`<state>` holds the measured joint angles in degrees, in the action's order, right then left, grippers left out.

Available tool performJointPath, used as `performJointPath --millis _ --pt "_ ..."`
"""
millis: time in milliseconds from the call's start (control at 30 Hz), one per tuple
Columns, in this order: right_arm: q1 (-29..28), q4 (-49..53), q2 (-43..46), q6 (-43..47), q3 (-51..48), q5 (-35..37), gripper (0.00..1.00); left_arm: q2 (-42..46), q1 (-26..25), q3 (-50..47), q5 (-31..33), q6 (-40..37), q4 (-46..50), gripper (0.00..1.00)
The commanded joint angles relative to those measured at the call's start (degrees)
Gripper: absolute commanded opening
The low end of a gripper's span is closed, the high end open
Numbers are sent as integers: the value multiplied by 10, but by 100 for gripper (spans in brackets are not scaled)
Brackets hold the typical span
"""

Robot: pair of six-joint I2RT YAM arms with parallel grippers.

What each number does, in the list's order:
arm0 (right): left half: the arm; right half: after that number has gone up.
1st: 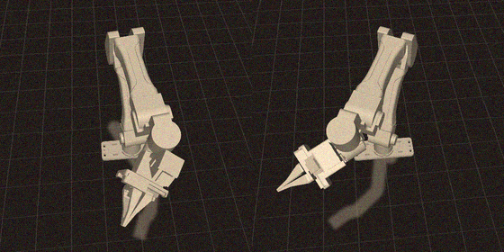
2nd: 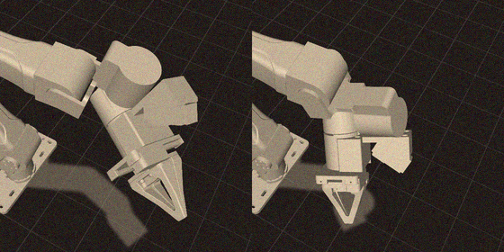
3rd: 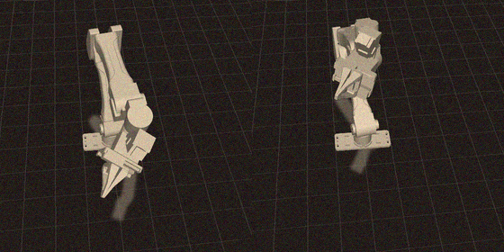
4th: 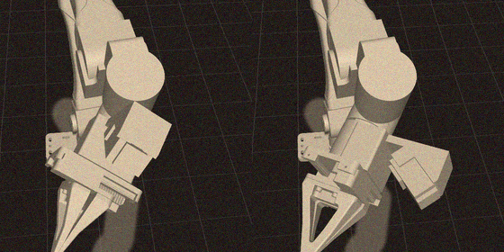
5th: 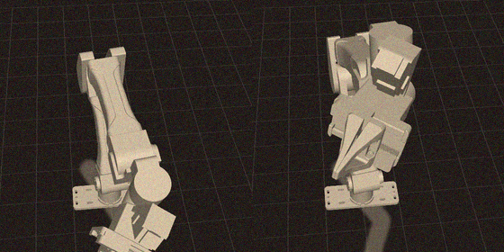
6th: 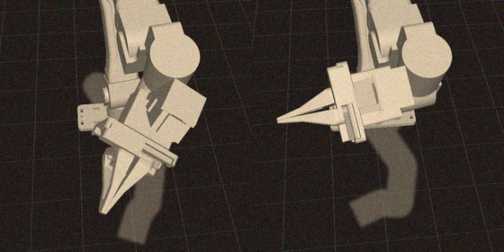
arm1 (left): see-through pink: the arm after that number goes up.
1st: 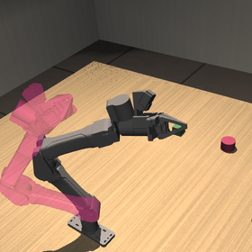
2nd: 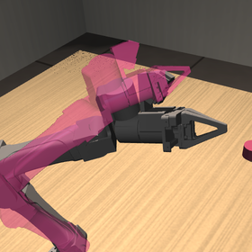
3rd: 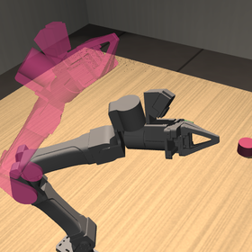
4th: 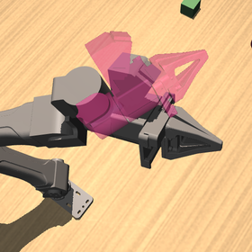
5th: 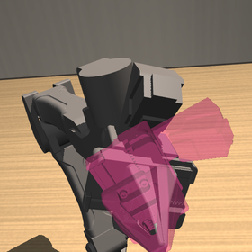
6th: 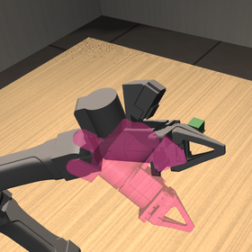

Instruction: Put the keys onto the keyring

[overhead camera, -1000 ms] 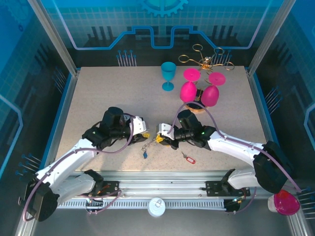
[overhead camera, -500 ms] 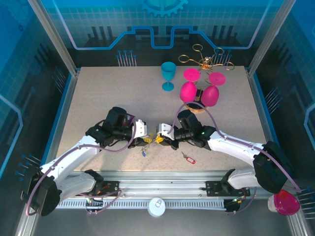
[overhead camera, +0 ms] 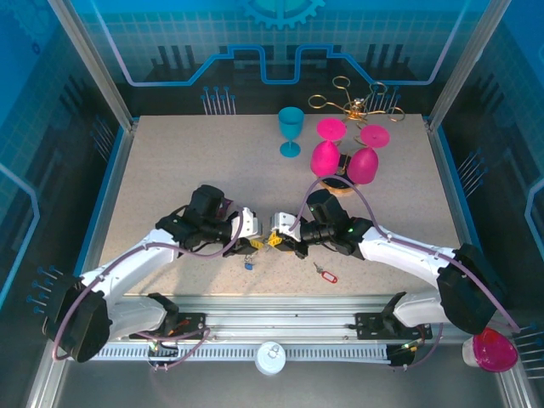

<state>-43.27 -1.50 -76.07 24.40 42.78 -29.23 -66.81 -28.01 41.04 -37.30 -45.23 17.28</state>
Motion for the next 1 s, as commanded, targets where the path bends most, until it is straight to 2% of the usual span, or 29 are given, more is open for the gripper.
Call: performJointPath --millis 0,500,600,733,800,833,867,900,967 --pt "-1 -18 8 -7 11 -23 0 -12 1 17 -1 -12 -11 26" --pt "-9 -38 -7 -11 19 -38 0 -37 -9 23 -9 2 -35 21" --pt "-11 -44 -11 -14 20 -39 0 -39 -10 27 -13 -1 -33 15" --pt "-10 -47 -12 -16 20 -36 0 -38 -11 28 -14 -12 -24 0" --pt "-7 -53 -8 -27 14 -26 0 -36 -10 24 -10 -14 -27 0" --pt "0 -68 -1 -49 5 -18 4 -33 -10 21 -5 -13 -32 0" --pt "12 -90 11 -79 -10 -11 17 -30 -10 15 2 -10 -41 0" --pt "25 -113 24 -104 -28 -8 24 -26 -10 8 11 -7 -52 0" --pt "54 -136 53 -152 -62 2 28 -12 -13 -10 34 -3 -81 0"
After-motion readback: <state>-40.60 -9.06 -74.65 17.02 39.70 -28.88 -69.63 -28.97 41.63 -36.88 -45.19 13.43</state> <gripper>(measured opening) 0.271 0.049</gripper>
